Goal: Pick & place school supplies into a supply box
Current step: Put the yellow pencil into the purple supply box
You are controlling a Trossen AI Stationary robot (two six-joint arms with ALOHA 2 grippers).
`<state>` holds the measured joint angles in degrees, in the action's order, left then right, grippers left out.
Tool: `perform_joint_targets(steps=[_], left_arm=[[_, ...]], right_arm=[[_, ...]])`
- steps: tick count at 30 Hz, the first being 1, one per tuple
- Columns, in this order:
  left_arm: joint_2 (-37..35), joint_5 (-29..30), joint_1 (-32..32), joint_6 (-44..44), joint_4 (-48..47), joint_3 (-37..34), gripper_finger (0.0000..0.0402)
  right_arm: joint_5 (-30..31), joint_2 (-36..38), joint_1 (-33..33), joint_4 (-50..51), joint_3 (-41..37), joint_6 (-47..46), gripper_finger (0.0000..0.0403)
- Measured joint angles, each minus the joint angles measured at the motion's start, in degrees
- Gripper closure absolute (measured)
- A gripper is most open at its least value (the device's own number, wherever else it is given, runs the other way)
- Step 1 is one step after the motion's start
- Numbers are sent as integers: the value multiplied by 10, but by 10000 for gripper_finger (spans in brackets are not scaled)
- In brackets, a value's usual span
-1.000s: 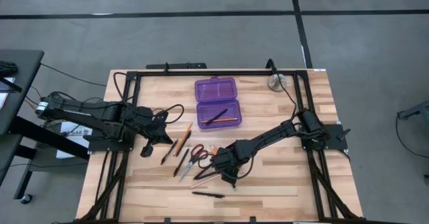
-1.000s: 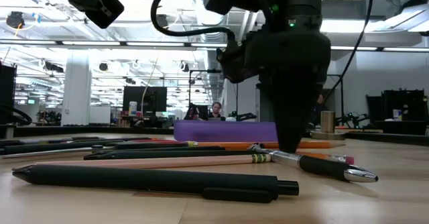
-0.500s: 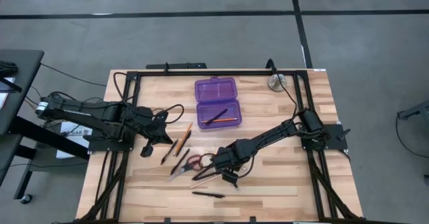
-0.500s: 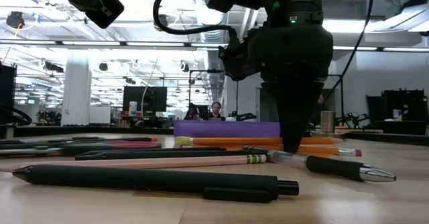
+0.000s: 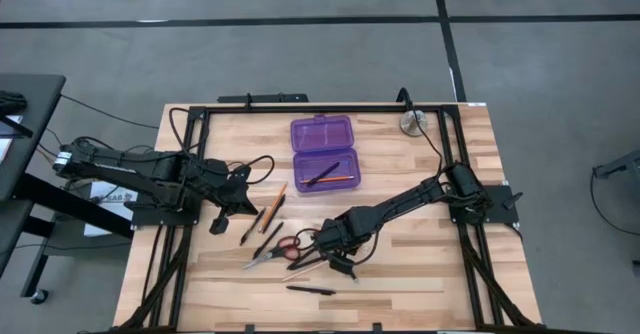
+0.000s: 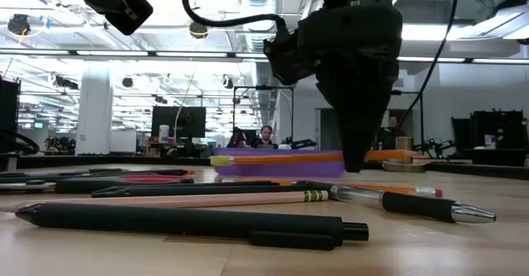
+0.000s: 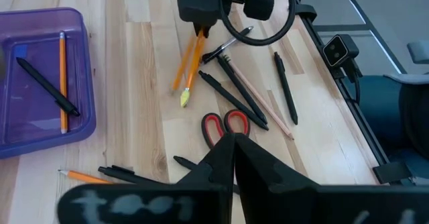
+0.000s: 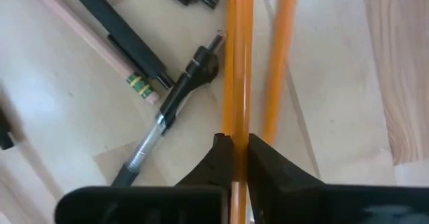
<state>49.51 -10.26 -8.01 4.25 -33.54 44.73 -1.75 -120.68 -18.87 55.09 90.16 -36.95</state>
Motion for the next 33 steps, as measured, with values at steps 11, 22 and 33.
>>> perform_joint_targets(steps=[11,22,33], left_arm=[[0,0,0,0,0,0,401],[0,0,0,0,0,0,401],[0,-1,0,0,0,0,401]], right_arm=[[9,0,0,36,16,2,395],[47,13,44,98,28,60,397],[94,57,157,152,81,181,396]])
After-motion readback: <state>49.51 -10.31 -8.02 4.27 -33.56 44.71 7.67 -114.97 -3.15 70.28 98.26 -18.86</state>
